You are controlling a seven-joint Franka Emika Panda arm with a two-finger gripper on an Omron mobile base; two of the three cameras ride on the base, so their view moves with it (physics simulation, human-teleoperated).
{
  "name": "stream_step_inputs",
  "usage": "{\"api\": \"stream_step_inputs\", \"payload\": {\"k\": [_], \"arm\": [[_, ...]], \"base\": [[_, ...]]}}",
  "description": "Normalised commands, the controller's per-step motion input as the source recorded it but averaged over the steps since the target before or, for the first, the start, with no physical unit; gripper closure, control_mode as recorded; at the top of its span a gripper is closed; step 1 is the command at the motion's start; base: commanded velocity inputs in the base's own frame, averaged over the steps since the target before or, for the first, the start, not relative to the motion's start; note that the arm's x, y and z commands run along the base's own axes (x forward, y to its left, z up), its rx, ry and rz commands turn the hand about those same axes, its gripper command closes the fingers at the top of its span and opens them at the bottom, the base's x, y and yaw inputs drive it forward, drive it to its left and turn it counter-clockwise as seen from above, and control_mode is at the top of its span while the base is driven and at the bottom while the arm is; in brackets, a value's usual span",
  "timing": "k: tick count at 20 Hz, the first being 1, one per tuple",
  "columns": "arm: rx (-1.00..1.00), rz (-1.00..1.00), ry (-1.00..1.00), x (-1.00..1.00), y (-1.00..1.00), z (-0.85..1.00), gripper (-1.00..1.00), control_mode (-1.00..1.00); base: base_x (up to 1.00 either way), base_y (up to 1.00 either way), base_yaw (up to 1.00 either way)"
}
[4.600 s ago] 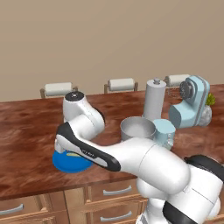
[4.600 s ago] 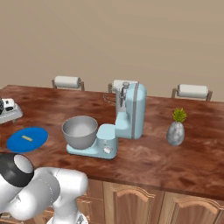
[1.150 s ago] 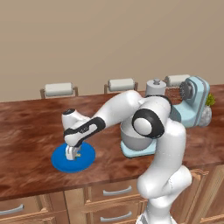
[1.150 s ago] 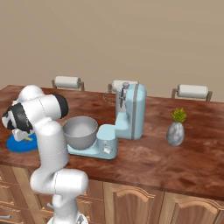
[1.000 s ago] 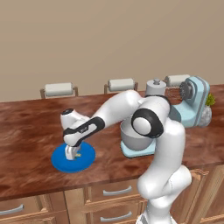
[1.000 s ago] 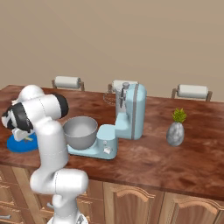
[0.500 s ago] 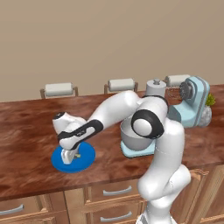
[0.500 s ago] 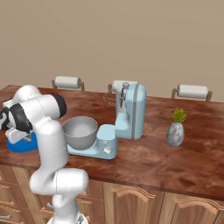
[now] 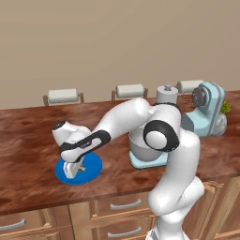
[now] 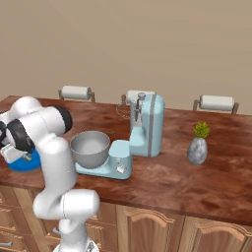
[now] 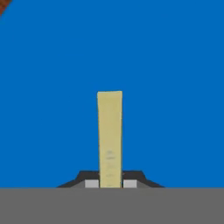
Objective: Add butter and sugar cubes to the stand mixer bowl and then turn on the stand mixer to begin making frosting.
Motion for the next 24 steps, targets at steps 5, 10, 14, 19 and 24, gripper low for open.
{"api": "stream_step_inputs", "payload": {"k": [5,10,14,19,24], "arm": [[0.01,0.0,-0.09,-0.43,-0.17,0.92,1.0,-1.0],[0.01,-0.06,-0.07,-0.32,-0.4,0.96,1.0,-1.0],[0.0,-0.11,-0.04,-0.16,-0.77,0.8,1.0,-1.0],[0.02,-0.11,-0.06,-0.06,-0.97,0.72,1.0,-1.0],[0.0,-0.11,-0.07,-0.01,-1.0,0.56,1.0,-1.0]], "base": [[0.0,0.0,0.0],[0.0,0.0,0.0],[0.0,0.0,0.0],[0.0,0.0,0.0],[0.0,0.0,0.0]]}}
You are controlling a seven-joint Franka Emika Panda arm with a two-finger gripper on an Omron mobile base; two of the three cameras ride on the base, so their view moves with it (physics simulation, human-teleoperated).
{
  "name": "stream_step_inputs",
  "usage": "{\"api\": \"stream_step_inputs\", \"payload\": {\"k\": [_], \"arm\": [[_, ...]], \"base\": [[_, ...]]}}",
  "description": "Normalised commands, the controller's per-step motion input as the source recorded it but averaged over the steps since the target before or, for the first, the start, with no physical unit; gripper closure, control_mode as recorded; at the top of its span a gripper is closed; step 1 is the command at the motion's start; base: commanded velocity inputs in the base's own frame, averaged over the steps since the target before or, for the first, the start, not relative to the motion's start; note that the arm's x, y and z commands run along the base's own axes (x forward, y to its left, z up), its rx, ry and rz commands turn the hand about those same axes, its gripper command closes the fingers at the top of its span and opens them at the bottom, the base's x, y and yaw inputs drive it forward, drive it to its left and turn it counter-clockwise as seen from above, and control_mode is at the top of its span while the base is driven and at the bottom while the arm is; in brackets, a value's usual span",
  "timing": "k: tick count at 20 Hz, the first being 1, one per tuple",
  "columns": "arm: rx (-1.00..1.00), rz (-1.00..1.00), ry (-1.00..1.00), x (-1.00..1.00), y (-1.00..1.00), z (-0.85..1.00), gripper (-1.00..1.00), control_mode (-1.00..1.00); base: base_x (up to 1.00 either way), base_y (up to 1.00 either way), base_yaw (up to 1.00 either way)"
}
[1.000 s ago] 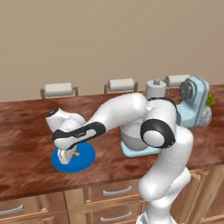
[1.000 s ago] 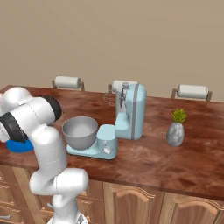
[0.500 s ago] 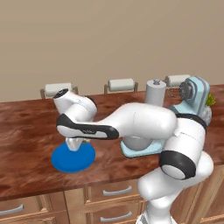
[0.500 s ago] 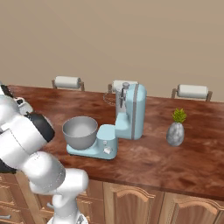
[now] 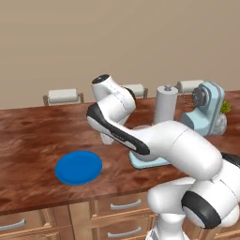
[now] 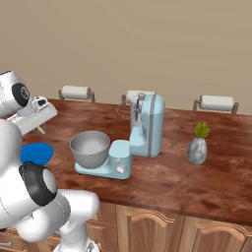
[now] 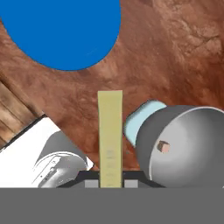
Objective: Add butter and sugar cubes to the stand mixer bowl and then turn on the stand mixer to begin making frosting.
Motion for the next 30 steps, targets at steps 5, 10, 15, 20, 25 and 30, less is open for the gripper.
{"api": "stream_step_inputs", "payload": {"k": [5,10,15,20,25,30], "arm": [[0.0,-0.1,-0.05,0.0,-0.91,0.31,1.0,-1.0],[0.03,-0.03,-0.04,0.16,-0.62,0.01,1.0,-1.0],[0.08,0.0,-0.03,0.31,-0.54,-0.01,1.0,-1.0],[0.06,0.0,0.0,0.22,-0.59,-0.14,1.0,-1.0],[0.08,0.0,0.0,0.05,-0.38,-0.36,1.0,-1.0],[0.07,0.0,0.0,0.0,-0.03,-0.36,1.0,-1.0]], "base": [[0.0,0.0,0.0],[0.0,0.0,0.0],[0.0,0.0,0.0],[0.0,0.0,0.0],[0.0,0.0,0.0],[0.0,0.0,0.0]]}}
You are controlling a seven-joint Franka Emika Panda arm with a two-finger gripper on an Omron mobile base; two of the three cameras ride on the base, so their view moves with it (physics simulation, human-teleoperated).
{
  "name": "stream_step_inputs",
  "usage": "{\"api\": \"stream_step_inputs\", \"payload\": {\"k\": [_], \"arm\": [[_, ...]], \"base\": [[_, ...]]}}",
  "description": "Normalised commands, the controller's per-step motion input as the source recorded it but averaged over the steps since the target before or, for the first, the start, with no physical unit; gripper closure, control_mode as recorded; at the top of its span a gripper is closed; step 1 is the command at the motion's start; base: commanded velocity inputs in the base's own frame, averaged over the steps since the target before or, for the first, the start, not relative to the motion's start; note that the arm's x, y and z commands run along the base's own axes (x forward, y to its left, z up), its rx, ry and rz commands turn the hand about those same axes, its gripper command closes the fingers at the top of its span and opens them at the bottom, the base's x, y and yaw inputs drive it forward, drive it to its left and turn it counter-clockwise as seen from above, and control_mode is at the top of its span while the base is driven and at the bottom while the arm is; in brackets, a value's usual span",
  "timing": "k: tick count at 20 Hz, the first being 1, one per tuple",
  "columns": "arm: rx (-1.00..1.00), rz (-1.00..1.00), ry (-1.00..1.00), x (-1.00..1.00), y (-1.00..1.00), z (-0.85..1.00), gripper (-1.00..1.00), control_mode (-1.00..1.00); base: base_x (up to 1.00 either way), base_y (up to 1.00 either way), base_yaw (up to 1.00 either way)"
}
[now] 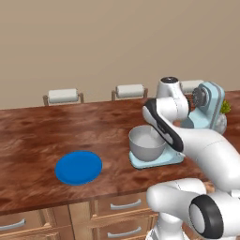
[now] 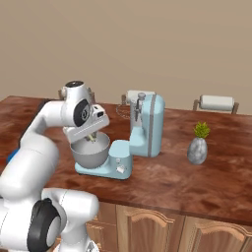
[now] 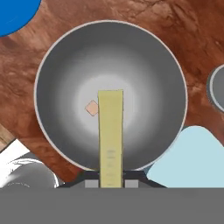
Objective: Add butter and sugar cubes to the stand mixer bowl and then turn on the stand mixer to begin making frosting.
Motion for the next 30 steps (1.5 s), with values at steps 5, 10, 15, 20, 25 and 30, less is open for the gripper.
{"api": "stream_step_inputs", "payload": {"k": [5,10,15,20,25,30], "arm": [[0.07,0.0,0.0,0.0,0.0,-0.24,1.0,-1.0],[0.05,0.0,0.0,0.09,0.0,-0.26,1.0,-1.0],[0.05,0.0,0.0,0.07,0.09,-0.23,1.0,-1.0],[0.03,0.0,0.0,0.05,0.14,-0.17,1.0,-1.0],[0.02,0.0,0.01,0.09,0.11,-0.17,1.0,-1.0],[0.0,0.0,0.03,0.04,0.04,-0.25,1.0,-1.0]], "base": [[0.0,0.0,0.0],[0.0,0.0,0.0],[0.0,0.0,0.0],[0.0,0.0,0.0],[0.0,0.0,0.0],[0.0,0.0,0.0]]}}
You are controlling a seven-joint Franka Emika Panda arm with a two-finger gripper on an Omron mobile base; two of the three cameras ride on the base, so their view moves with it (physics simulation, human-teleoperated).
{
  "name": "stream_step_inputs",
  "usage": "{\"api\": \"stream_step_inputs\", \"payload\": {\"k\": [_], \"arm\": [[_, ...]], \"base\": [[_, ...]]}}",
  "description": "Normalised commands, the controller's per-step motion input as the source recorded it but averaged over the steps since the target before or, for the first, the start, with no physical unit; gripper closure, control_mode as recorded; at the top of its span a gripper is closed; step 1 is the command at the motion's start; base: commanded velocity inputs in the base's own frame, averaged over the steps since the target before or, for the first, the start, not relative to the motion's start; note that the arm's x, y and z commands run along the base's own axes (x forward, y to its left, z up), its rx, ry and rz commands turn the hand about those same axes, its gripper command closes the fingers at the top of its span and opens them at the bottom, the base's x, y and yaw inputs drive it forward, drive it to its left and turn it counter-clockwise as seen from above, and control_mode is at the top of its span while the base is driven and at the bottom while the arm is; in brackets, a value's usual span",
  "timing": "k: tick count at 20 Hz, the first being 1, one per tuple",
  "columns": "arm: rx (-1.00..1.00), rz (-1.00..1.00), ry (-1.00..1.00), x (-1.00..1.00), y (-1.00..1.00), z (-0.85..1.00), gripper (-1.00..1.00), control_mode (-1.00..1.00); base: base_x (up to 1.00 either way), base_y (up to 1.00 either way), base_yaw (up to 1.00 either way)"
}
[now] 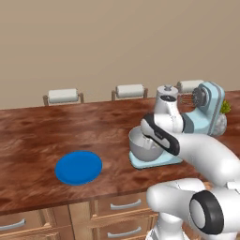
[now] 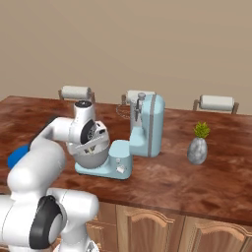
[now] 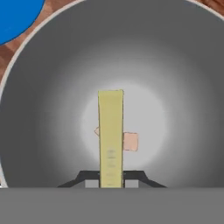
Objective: Add butter and sugar cubes to the stand mixer bowl and then turn on the stand mixer to begin making frosting.
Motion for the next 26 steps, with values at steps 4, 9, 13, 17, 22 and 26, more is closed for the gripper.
{"api": "stream_step_inputs", "payload": {"k": [4,9,13,17,22,26], "arm": [[0.0,0.0,0.06,0.1,0.05,-0.29,1.0,-1.0],[0.0,0.0,0.05,0.19,0.08,-0.27,1.0,-1.0],[0.0,0.0,0.03,0.13,0.08,-0.24,-1.0,-1.0],[0.0,-0.01,0.02,0.05,0.04,-0.14,-1.0,-1.0],[0.0,-0.02,0.0,0.0,0.0,0.0,-1.0,-1.0],[0.0,-0.02,-0.11,-0.28,0.0,0.66,-1.0,-1.0]], "base": [[0.0,0.0,0.0],[0.0,0.0,0.0],[0.0,0.0,0.0],[0.0,0.0,0.0],[0.0,0.0,0.0],[0.0,0.0,0.0]]}}
